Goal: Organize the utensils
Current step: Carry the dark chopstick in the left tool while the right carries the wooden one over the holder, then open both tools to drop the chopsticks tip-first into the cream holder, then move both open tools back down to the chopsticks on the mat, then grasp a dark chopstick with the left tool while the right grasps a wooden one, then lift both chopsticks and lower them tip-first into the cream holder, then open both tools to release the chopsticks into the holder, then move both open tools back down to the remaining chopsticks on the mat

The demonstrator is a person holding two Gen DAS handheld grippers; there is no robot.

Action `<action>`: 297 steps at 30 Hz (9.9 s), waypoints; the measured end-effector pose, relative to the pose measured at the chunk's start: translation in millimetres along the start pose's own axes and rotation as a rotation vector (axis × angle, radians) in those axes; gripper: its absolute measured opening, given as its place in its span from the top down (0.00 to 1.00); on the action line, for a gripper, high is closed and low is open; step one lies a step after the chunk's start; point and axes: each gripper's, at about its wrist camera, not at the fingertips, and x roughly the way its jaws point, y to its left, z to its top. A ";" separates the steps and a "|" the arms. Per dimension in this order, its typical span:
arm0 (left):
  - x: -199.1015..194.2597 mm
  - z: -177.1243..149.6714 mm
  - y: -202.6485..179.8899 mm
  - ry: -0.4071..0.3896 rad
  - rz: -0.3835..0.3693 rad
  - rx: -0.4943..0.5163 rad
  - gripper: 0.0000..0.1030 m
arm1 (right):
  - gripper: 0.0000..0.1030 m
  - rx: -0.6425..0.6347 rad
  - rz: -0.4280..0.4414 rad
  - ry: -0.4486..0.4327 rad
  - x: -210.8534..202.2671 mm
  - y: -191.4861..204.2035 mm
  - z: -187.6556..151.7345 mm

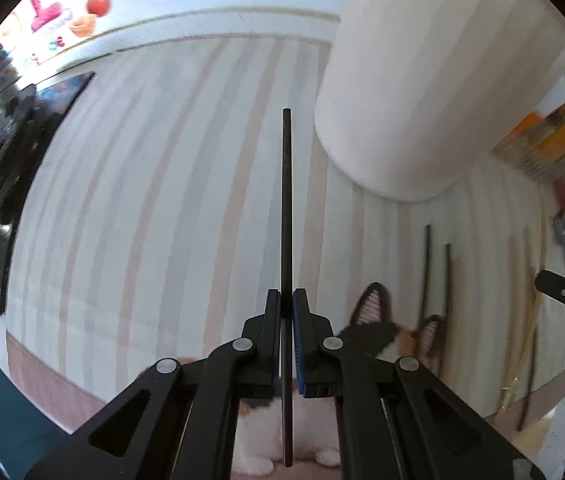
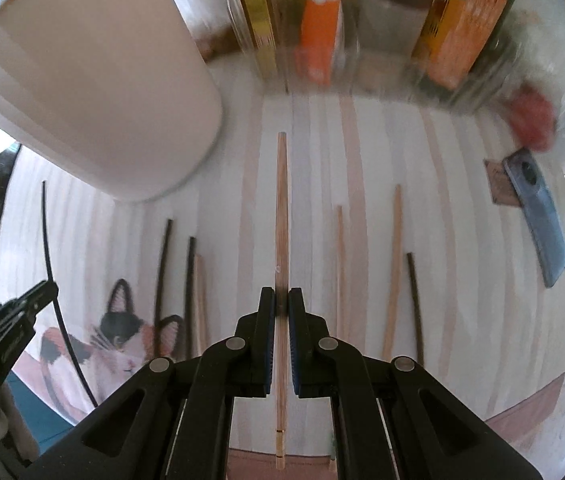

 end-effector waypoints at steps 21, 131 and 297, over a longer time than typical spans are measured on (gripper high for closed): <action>-228.0 165.4 -2.1 -0.613 -0.144 -0.076 0.97 | 0.94 0.025 0.256 -0.574 -215.0 29.4 80.8; 56.3 29.6 -7.2 0.209 0.039 0.096 0.97 | 0.93 -0.102 -0.012 0.134 57.7 13.7 -33.7; 9.7 48.5 -93.1 0.057 -0.022 0.200 0.18 | 0.50 0.156 0.016 -0.188 -71.8 -111.1 -13.1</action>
